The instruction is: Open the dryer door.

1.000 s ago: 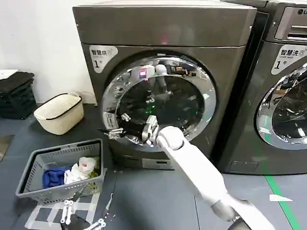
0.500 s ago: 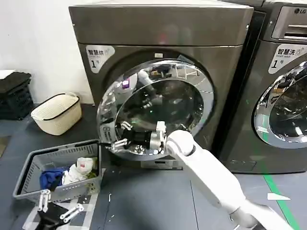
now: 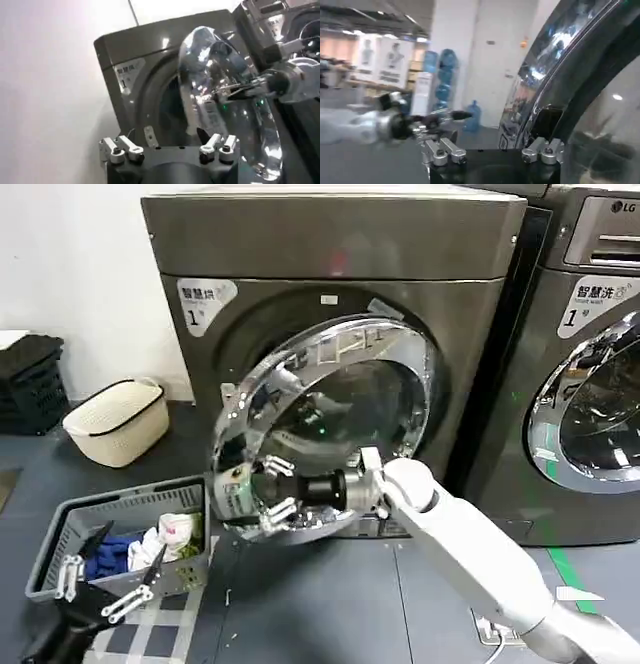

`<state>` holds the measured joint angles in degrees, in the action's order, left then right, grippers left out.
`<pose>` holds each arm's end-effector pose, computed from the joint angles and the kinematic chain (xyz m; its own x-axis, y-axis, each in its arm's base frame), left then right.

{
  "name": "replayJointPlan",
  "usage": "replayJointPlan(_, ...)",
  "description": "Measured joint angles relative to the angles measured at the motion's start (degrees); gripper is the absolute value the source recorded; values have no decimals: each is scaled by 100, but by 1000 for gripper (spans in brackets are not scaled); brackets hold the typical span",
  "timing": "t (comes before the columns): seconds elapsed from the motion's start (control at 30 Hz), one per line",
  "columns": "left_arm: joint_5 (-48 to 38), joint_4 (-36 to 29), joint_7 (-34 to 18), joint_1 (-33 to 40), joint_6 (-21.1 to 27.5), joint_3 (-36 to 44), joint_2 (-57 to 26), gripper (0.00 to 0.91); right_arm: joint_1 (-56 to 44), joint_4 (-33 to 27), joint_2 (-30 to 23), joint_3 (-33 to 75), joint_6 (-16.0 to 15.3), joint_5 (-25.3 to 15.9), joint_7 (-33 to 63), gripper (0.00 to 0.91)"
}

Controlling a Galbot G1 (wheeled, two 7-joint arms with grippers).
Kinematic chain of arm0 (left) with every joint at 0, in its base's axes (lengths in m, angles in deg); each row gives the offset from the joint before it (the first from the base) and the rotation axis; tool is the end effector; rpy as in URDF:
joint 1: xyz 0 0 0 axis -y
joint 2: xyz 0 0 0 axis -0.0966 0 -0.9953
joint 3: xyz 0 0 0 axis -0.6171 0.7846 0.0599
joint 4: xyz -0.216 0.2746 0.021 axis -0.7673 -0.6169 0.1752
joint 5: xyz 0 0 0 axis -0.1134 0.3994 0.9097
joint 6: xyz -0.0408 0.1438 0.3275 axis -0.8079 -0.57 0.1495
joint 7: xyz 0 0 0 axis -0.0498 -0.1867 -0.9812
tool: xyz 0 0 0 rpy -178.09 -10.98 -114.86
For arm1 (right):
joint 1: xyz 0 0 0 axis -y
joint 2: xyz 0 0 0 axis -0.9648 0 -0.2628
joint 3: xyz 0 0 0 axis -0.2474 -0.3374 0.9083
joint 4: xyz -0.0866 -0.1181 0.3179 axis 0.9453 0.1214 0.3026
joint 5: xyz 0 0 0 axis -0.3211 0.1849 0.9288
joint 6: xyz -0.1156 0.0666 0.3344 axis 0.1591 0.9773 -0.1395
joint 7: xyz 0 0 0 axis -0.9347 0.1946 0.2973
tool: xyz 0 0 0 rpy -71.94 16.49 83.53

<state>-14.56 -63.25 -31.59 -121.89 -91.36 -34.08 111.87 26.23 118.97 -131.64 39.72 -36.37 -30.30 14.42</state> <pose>0.1467 0.1677 -0.2232 -0.8958 0.3575 -0.2641 0.2523 0.8982 0.3601 0.4848 0.0422 -0.1502 0.2405 -0.9665 -0.0899 -0.9495 -0.2151 -0.2286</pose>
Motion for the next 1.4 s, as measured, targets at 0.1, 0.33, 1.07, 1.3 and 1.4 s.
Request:
replayJointPlan(0.1,-78,36,-2,90,74,2,-161,907,-36,-3,95,48,21,82,-451,907)
replayJointPlan(0.33,-183,197,-10,432,224,149,-619,907,-169,116,310,104,188,289,-1244,907)
replayJointPlan(1.07,-306,1282,-6,2502,493,2054,-1825,907,-1149,284,1520,1768,-35,463,-1686,907)
replayJointPlan(1.3,-351,1557,2,3203,521,2907,-1977,907,-1848,248,1866,2572,15,434,-1604,907)
replayJointPlan(1.4,-392,1644,4,3463,529,3272,-2020,907,-2310,305,2023,3045,32,446,-1563,907)
